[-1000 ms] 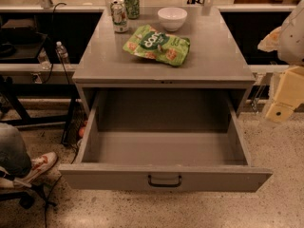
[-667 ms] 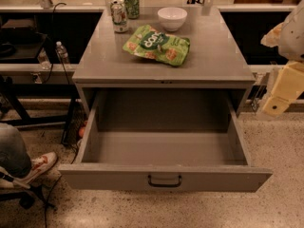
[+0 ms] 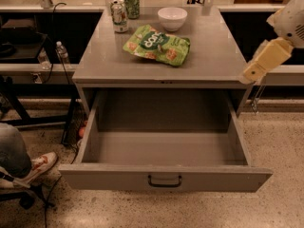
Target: Place green rice chip bag into top drawer
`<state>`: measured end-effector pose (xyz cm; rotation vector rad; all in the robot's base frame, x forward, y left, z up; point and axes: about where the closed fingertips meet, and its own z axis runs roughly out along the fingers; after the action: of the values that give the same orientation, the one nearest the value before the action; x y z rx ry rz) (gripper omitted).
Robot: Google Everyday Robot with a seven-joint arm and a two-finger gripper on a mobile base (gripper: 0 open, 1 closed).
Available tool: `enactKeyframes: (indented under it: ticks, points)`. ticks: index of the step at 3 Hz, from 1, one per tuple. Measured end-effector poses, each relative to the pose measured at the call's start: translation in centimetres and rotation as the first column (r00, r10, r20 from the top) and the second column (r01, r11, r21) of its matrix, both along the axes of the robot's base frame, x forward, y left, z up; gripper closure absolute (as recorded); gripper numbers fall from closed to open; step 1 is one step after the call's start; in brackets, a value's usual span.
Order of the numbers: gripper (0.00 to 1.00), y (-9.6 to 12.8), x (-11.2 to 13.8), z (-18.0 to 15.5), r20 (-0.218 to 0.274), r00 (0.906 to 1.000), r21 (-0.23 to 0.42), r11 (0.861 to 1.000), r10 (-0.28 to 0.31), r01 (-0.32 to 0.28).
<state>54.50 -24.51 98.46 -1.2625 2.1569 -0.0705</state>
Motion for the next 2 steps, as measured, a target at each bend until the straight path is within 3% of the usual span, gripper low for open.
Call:
enactKeyframes:
  ticks: [1, 2]
  points:
    - [0.00, 0.38, 6.66, -3.31, 0.024, 0.9965, 0.176, 0.982, -0.080, 0.075]
    - [0.00, 0.39, 6.66, -3.32, 0.024, 0.9965, 0.176, 0.982, -0.080, 0.075]
